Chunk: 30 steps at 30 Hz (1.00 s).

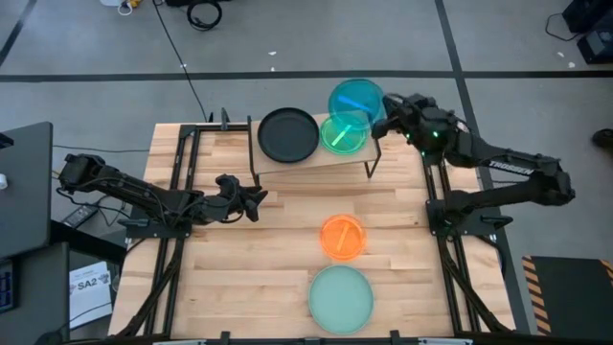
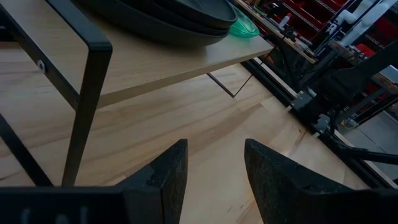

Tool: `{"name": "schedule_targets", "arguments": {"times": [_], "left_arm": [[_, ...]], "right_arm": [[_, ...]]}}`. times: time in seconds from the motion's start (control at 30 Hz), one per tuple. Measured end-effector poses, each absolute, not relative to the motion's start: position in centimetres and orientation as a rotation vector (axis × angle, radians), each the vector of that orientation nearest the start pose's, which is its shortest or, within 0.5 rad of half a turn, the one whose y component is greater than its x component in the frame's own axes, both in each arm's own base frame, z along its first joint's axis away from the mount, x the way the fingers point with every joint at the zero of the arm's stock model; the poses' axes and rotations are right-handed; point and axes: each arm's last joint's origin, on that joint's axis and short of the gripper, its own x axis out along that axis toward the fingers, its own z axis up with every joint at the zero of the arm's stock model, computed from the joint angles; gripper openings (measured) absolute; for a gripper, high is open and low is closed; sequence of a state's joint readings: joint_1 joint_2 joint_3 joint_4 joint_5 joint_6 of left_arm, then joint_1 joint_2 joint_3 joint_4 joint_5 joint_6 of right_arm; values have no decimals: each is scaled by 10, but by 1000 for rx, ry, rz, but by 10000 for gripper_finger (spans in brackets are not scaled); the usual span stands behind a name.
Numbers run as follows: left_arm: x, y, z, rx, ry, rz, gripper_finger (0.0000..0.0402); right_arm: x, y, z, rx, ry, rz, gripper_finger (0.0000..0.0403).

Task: Place and stack plates onto a shelf
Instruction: Stack the light blue plate on top of the green plate on the shelf

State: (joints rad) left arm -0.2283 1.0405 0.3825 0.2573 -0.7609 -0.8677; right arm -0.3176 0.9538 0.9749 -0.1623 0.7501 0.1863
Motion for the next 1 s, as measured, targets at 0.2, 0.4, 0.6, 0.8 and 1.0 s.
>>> {"name": "schedule_targets", "arguments": {"times": [0.2,0.4,0.6,0.8,1.0], "left_arm": [[198,-26,194,-645,105,637,165],[198,-26,194,-646,105,637,165],[198,-26,194,-646,105,637,165],[198,-26,194,-645,105,637,165],[198,-26,194,-645,105,637,165]], "right_arm": [[172,-117,357,371,105,-926,8],[175,-146,341,539,170,-798,8],[185,-165,318,617,290,-751,8],[192,-171,307,635,338,-754,8],[191,-172,304,629,360,-788,8]]}}
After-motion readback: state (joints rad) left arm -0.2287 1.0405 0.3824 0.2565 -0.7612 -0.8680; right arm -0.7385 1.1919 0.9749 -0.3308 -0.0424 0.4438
